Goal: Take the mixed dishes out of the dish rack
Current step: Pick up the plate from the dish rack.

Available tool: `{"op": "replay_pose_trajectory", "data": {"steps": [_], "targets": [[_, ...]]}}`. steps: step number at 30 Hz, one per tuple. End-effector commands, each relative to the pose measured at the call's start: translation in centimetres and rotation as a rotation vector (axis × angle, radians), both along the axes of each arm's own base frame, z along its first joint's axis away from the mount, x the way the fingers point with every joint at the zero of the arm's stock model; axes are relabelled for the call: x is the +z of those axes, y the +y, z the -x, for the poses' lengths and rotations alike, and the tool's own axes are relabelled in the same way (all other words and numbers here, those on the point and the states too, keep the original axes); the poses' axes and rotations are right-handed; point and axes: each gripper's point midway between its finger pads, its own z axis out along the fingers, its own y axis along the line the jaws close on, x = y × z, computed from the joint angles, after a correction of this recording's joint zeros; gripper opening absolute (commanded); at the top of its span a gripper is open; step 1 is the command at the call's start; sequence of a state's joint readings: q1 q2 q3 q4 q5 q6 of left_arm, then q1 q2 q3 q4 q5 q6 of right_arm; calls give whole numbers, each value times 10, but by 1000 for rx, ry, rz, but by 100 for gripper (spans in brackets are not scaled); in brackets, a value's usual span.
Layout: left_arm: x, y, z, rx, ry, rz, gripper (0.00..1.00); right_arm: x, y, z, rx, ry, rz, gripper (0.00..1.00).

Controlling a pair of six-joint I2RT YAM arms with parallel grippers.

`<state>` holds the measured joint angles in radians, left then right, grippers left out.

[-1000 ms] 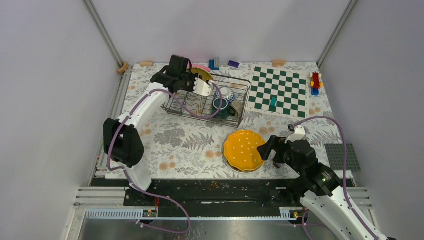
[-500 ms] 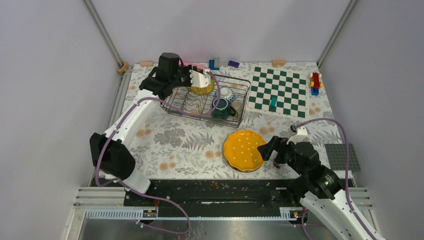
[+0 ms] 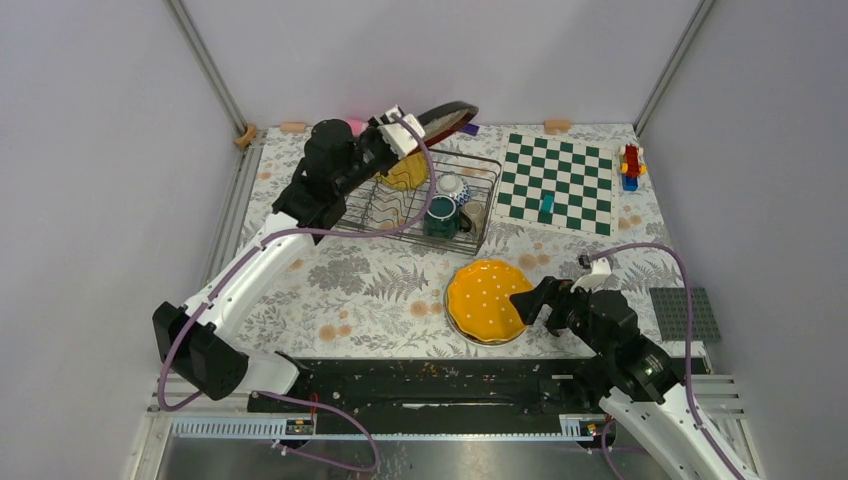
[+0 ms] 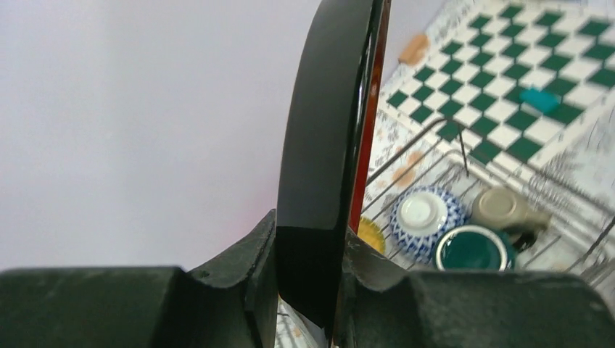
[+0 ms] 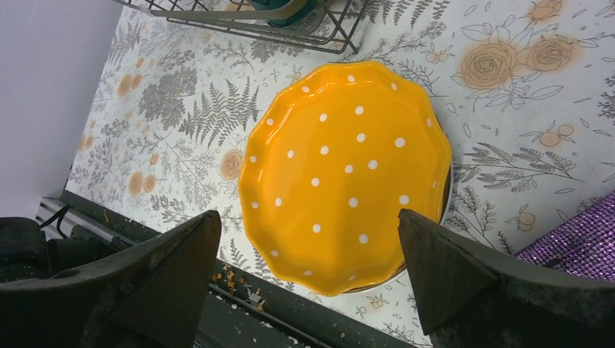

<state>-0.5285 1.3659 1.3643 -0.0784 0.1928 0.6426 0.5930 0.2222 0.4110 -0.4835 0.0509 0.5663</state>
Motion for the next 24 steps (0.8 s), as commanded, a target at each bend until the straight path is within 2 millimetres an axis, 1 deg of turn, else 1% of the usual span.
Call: {"op": "replay_pose_trajectory", "data": {"steps": [1, 4, 5, 9, 15, 17, 19, 20, 21, 22, 24], "targets": [[149, 35, 16, 113, -223, 531, 0, 13, 8, -2, 26, -60, -60, 100], [154, 46, 19, 153, -163, 714, 0, 13, 11, -3, 32, -79, -87, 100], [153, 47, 22, 150, -128, 775, 0, 15, 12, -4, 32, -93, -106, 100], [143, 48, 30, 135, -20, 927, 0, 17, 19, -4, 56, -122, -150, 99], [93, 35, 45, 57, 197, 1097, 0, 29, 33, -9, 85, -180, -262, 100], [77, 22, 53, -14, 273, 1113, 0, 37, 38, -11, 94, -204, -301, 99], [59, 9, 64, -93, 342, 1102, 0, 42, 41, -11, 108, -216, -325, 100], [52, 6, 67, -111, 374, 1115, 0, 47, 43, -12, 113, -232, -345, 100], [45, 4, 69, -122, 401, 1130, 0, 49, 45, -13, 114, -239, -361, 100], [35, 3, 71, -126, 428, 1134, 0, 51, 46, -14, 114, -247, -375, 100], [23, 1, 77, -139, 479, 1156, 0, 53, 48, -17, 112, -258, -403, 100]]}}
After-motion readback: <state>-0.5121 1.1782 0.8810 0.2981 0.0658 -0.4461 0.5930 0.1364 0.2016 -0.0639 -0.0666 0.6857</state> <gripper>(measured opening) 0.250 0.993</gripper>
